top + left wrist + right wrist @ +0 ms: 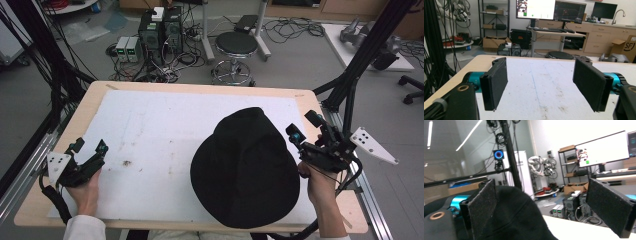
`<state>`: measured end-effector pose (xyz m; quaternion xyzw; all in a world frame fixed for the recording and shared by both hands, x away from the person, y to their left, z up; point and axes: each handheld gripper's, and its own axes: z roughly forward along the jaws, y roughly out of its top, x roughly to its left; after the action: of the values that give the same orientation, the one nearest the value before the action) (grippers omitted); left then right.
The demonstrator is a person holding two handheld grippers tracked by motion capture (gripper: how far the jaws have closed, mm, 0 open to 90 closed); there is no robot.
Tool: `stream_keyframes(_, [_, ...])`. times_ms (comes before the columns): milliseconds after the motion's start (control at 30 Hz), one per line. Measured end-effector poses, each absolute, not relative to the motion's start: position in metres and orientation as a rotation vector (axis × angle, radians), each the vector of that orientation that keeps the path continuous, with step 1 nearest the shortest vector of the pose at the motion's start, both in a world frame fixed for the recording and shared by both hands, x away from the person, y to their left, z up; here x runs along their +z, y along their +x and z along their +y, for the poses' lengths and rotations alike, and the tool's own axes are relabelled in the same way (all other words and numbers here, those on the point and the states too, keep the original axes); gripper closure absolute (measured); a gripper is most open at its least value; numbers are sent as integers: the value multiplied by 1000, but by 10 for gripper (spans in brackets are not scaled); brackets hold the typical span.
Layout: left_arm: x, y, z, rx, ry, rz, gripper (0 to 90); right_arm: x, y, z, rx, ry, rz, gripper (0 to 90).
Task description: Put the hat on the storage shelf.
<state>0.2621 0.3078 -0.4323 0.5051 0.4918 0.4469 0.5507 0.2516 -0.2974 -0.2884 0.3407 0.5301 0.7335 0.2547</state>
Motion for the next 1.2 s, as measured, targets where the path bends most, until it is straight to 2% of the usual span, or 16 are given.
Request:
stream_keyframes(433, [-432, 262, 309, 1064, 1189, 1165, 279, -289, 262, -290, 1667, 1004, 1344, 94])
stream_keyframes(700, [-432, 262, 309, 1068, 1182, 1164, 279, -307, 274, -300, 1564, 1074, 1317, 94])
stream_keyframes(1167, [-431, 262, 309, 1072, 1182, 1162, 279, -334, 273, -313, 1443, 1144, 1288, 96])
stream_keyframes(1200, [-431, 262, 309, 1072, 1181, 1163, 279, -337, 272, -314, 1447, 1159, 1278, 123])
